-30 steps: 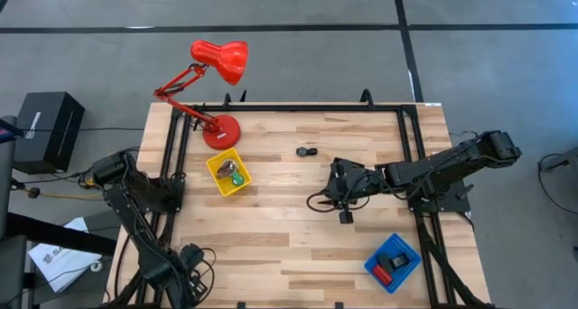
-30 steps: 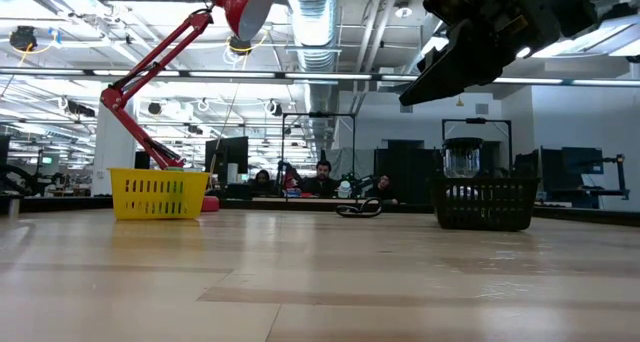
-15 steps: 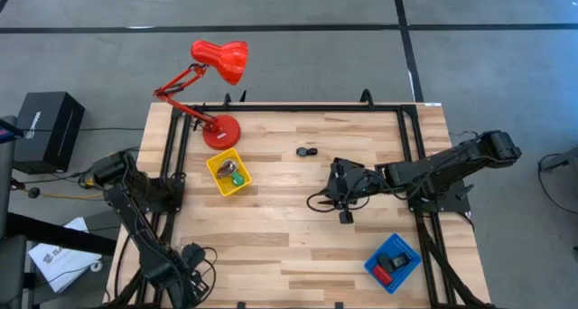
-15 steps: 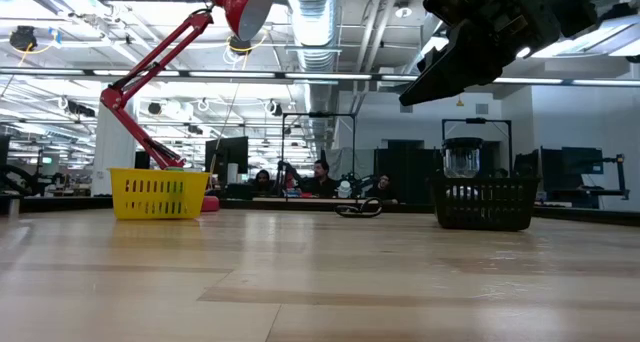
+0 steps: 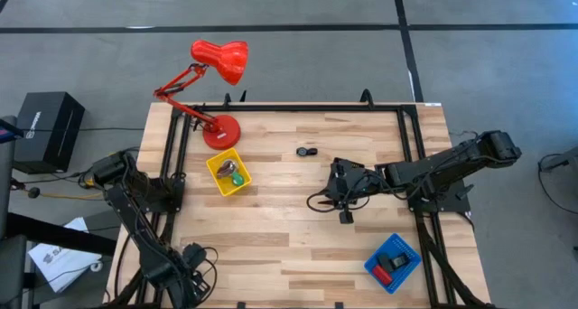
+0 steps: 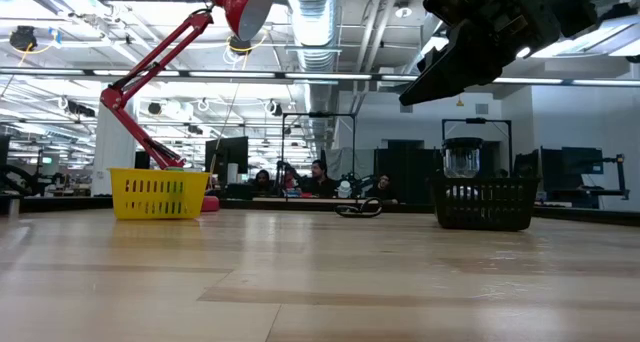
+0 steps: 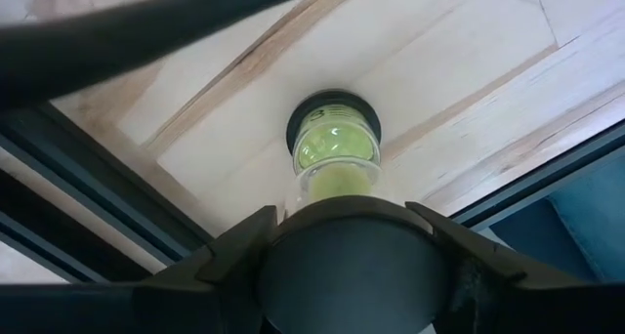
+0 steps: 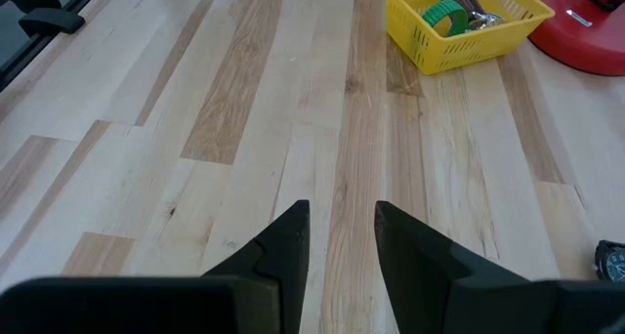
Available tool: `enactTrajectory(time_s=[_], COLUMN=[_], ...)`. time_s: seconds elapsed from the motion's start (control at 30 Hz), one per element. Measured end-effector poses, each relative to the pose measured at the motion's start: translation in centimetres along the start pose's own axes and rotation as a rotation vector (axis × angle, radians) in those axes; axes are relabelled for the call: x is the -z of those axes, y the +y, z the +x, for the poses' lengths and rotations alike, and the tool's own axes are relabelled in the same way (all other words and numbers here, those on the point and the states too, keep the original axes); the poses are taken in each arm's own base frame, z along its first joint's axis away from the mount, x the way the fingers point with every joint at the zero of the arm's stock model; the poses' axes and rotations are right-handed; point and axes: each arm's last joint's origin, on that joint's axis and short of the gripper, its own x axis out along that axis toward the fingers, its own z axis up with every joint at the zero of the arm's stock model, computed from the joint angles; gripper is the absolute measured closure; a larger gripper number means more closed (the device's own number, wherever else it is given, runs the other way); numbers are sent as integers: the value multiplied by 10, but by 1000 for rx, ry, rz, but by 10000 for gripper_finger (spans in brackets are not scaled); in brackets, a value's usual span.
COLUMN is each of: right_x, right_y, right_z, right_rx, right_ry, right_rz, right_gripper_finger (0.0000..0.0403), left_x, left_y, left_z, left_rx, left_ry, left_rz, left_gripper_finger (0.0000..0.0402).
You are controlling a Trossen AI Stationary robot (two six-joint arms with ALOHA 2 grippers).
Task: Pick & Place Office items
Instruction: Move the green hourglass to the center of the table
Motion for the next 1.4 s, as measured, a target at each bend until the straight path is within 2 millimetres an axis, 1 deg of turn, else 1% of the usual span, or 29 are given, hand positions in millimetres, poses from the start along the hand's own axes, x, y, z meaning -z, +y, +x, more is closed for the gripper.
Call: enactTrajectory(time_s=[0.1,0.27,0.4,0.57,0.63,0.77,0.97,1.1,1.23,1.4], right_x=[0,0,0,0,0,0,0,0,0,0], right_y=[0,0,0,0,0,0,0,0,0,0], right_z=[0,0,0,0,0,0,0,0,0,0], right_rx=[0,0,0,0,0,0,0,0,0,1], right_ry=[0,-1,-3,-3,-3,-4,-3,-3,-4,-4], right_rz=[0,-3,-2,-2,-2,-1,-2,-1,-1,0], right_gripper_finger=[294,294,294,294,294,294,294,294,294,294], left_x=[-3,-14,-28,-45,-53,-72,-98,-115,-139,-172], left_y=[-1,-5,-9,-14,-16,-19,-25,-31,-32,-27], left_z=[0,-2,-5,-8,-9,-12,-20,-31,-39,-44], left_rx=[2,9,22,34,41,53,80,112,127,129], left_ry=[-1,-7,-10,-14,-16,-23,-57,-106,-133,-164], left_rz=[16,26,36,43,61,96,176,252,285,324], left_gripper_finger=[180,203,203,177,177,201,200,182,202,202])
